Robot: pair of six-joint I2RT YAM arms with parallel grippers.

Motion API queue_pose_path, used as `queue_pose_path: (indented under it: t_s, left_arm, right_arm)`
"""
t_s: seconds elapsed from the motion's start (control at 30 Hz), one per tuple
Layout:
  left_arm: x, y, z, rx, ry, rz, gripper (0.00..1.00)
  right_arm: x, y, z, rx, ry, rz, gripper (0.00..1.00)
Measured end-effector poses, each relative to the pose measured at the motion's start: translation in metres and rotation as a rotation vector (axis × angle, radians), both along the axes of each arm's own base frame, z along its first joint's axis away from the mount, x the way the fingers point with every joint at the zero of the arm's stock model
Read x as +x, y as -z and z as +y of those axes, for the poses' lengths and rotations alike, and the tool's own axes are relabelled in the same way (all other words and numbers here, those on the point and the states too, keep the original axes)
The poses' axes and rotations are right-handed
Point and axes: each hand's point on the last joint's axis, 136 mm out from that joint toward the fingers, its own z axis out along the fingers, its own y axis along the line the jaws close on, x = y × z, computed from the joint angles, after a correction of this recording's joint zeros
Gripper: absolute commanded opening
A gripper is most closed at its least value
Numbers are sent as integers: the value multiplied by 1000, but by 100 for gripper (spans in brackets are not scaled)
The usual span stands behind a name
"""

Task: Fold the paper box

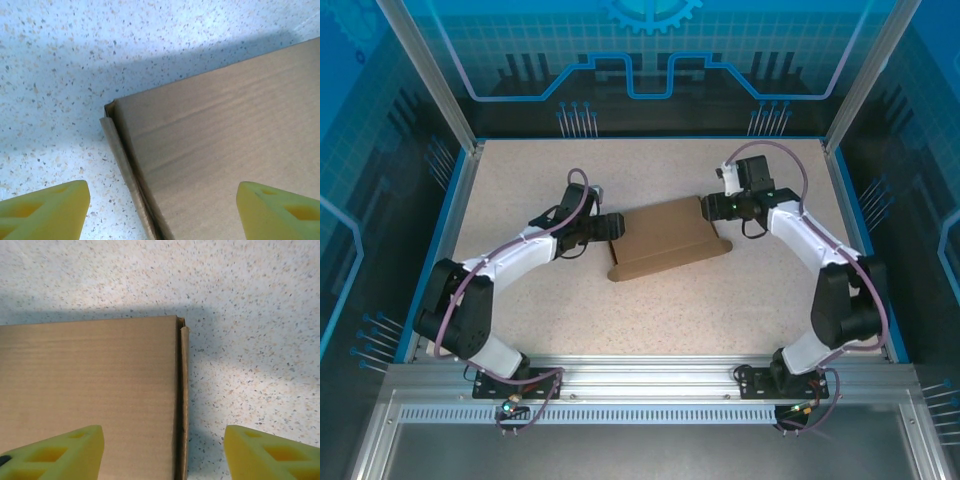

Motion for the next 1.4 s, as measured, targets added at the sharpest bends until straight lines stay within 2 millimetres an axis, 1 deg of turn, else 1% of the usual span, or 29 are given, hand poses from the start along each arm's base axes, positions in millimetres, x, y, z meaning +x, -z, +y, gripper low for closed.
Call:
queue_pose_path:
  t_s: [0.07, 0.17, 0.23, 0.3, 0.4, 0.57, 0.63, 0.77, 0.87, 0.97, 1.03, 1.23, 1.33, 1.4]
  left_arm:
    - [0, 0, 1, 7, 0, -1, 78]
    - [4, -3, 3, 19, 4, -14, 78]
    - [11, -7, 3, 18, 0, -25, 79]
    - [22, -12, 4, 14, -9, -37, 79]
    - [43, -16, 1, 9, -2, -47, 80]
    - [81, -13, -20, -9, 83, -33, 81]
    - [92, -8, -30, -12, 130, -20, 81]
    - [105, 7, -49, -20, 228, 27, 80]
    - [107, 20, -59, -31, 286, 71, 80]
    - [100, 32, -65, -41, 338, 125, 80]
    - [93, 37, -66, -43, 361, 151, 79]
    - [80, 41, -68, -59, 401, 200, 79]
    - [74, 43, -67, -67, 409, 209, 79]
    - [65, 45, -66, -80, 415, 223, 78]
  right_arm:
    - [-6, -6, -1, 2, -3, -13, 72]
    - [-16, -6, -3, 2, -6, -7, 75]
    - [-24, -2, -3, 7, -9, 14, 78]
    - [-33, 2, 0, 29, -17, 39, 79]
    - [-49, 6, 16, 75, -62, 80, 79]
    - [-79, 6, 71, 128, -221, 126, 78]
    - [-86, 5, 81, 144, -255, 137, 78]
    - [-89, 11, 88, 167, -274, 167, 77]
    - [-92, 21, 93, 176, -286, 205, 77]
    - [-95, 29, 99, 185, -300, 240, 76]
    - [-95, 36, 100, 183, -302, 261, 76]
    - [-87, 58, 104, 178, -298, 322, 76]
    - [-83, 64, 102, 175, -293, 336, 76]
    - [-77, 66, 100, 173, -285, 337, 76]
